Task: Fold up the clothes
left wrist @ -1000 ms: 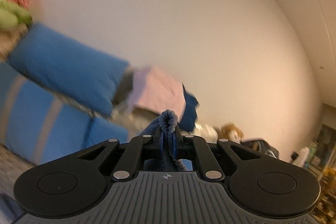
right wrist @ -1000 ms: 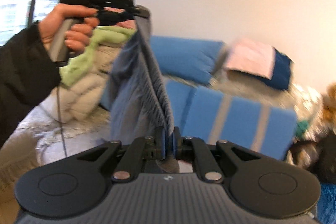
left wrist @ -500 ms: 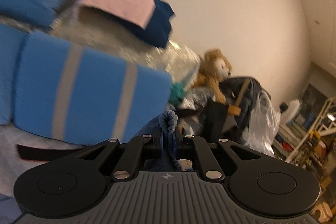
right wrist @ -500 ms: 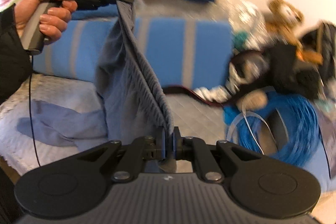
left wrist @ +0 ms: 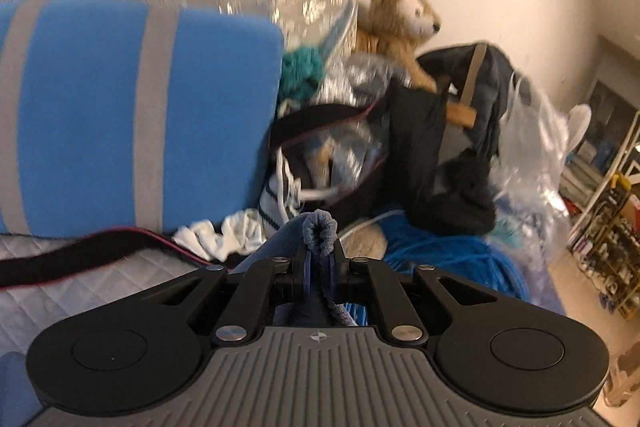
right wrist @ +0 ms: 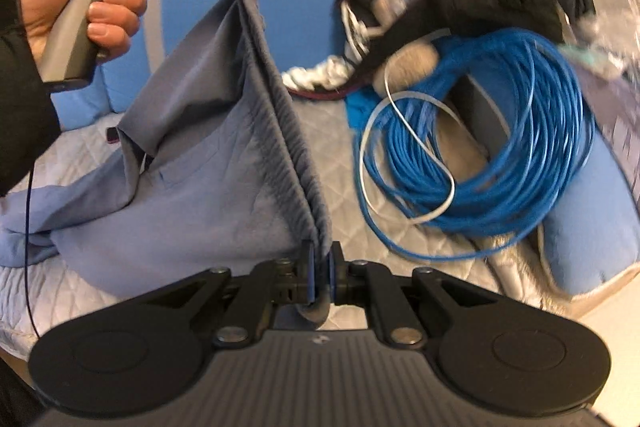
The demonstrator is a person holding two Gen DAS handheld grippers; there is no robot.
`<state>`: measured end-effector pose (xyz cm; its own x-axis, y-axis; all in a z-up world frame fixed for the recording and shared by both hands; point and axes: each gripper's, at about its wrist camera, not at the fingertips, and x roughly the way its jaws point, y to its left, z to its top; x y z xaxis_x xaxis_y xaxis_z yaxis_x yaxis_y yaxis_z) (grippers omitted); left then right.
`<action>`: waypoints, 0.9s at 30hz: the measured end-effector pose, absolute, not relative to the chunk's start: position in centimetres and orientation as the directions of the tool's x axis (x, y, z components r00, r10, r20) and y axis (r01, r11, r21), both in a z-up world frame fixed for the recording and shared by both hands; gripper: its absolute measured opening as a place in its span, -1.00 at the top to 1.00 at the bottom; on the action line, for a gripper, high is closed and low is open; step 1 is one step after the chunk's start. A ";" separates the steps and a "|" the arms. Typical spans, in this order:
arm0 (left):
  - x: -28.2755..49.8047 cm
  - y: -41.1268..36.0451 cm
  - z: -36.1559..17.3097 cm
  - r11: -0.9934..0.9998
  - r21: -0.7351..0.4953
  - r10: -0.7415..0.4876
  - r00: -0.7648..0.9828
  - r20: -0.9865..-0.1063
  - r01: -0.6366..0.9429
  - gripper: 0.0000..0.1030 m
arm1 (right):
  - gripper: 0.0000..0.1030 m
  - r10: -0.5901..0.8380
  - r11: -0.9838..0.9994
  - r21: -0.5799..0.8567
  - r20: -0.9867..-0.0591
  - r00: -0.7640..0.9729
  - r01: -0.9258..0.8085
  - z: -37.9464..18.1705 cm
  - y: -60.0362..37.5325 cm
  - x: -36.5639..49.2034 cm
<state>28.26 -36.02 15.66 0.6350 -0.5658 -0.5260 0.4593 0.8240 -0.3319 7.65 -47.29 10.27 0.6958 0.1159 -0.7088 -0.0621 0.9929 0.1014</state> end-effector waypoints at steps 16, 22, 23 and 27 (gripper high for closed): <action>36.0 -41.0 2.9 0.823 -0.343 -0.558 0.535 -0.634 0.453 0.85 | 0.86 0.056 0.997 0.075 -0.791 0.610 0.005 3.4 -49.5 12.4; 38.4 -42.0 0.4 0.830 -0.344 -0.539 0.472 -0.697 0.439 0.73 | 0.86 0.051 0.998 0.059 -0.805 0.591 -0.006 1.5 -49.4 14.0; 38.7 -42.0 0.4 0.827 -0.353 -0.542 0.454 -0.707 0.438 0.52 | 0.84 0.052 0.998 0.060 -0.810 0.585 -0.006 1.2 -49.4 14.3; 38.8 -40.9 1.5 0.814 -0.392 -0.569 0.451 -0.687 0.428 -0.10 | 0.82 0.053 0.998 0.056 -0.818 0.572 -0.012 0.5 -49.2 14.4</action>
<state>38.84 -40.90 1.51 0.4514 -0.5690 -0.6873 0.4284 0.8139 -0.3924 14.43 -49.19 0.53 0.5725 0.0528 -0.8182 -0.0118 0.9984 0.0561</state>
